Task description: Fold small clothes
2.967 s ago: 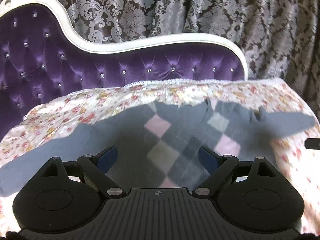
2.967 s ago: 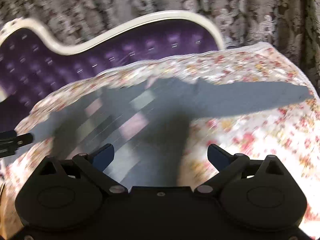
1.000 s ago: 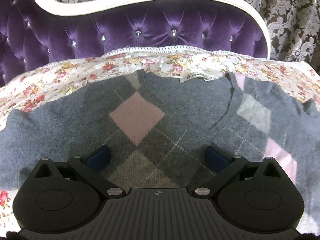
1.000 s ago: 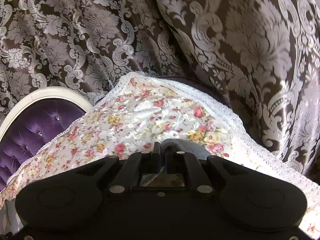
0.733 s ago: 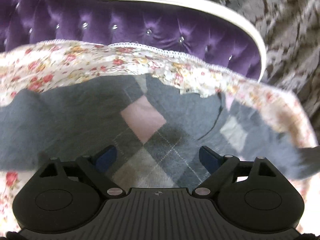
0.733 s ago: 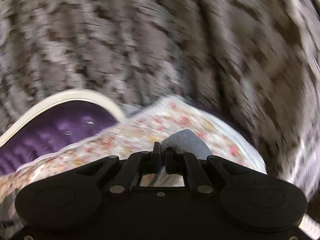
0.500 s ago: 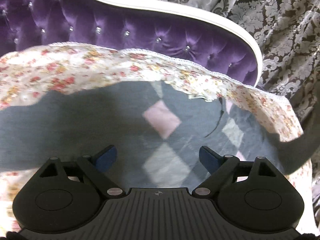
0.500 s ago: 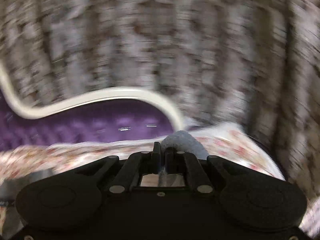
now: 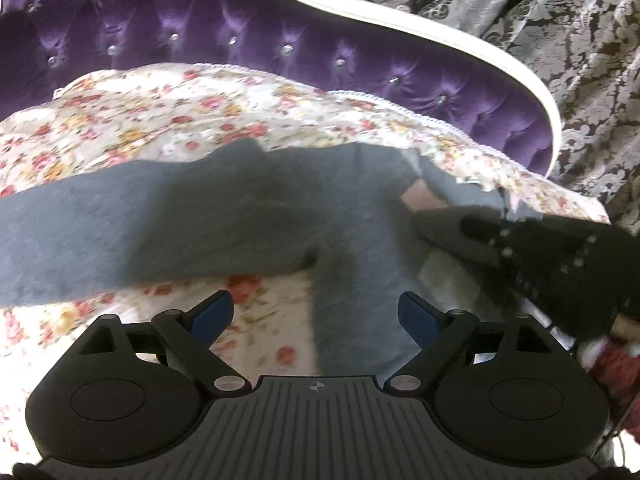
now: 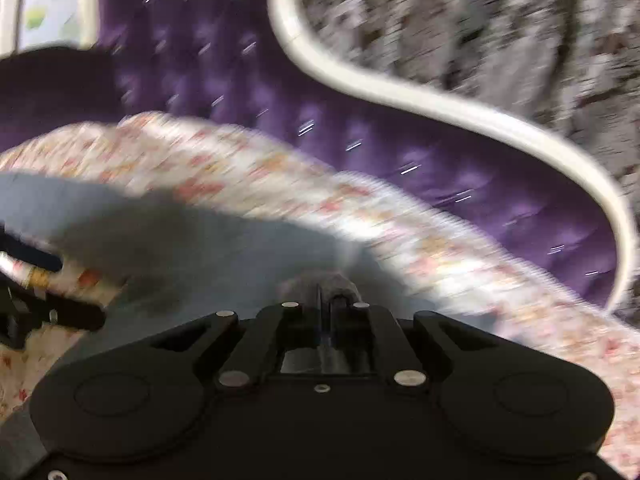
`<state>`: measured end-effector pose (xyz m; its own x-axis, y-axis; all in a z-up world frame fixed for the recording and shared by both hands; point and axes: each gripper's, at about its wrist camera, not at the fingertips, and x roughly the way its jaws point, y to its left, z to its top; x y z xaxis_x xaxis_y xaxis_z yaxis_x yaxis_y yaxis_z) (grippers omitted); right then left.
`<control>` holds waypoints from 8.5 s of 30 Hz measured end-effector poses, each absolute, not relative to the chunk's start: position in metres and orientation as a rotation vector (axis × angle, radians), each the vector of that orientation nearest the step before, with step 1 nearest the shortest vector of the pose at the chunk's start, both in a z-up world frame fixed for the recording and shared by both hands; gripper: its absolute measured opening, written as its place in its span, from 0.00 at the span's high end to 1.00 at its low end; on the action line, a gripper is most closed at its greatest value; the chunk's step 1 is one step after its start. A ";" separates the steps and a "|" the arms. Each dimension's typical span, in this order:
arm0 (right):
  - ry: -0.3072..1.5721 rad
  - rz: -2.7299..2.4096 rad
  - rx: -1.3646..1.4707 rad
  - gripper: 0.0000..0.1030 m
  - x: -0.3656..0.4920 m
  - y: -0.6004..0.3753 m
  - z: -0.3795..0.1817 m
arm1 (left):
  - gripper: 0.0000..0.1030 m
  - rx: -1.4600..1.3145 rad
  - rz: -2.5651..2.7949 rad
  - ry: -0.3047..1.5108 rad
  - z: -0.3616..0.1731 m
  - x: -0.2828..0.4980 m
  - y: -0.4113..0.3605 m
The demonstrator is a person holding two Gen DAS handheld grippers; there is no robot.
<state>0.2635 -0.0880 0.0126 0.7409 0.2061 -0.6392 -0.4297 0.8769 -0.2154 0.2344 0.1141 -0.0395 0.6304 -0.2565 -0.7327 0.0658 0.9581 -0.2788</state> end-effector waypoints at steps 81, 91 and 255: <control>0.559 -0.111 0.670 0.21 0.187 -0.361 -0.034 | 0.00 0.042 -0.092 0.706 -0.090 0.266 0.022; 0.585 -0.068 0.318 0.06 0.134 -0.281 0.006 | 0.00 -0.023 -0.198 0.712 -0.085 0.247 0.041; 0.650 -0.003 0.157 0.84 0.212 -0.282 -0.013 | 0.36 -0.087 -0.148 0.614 -0.093 0.209 0.062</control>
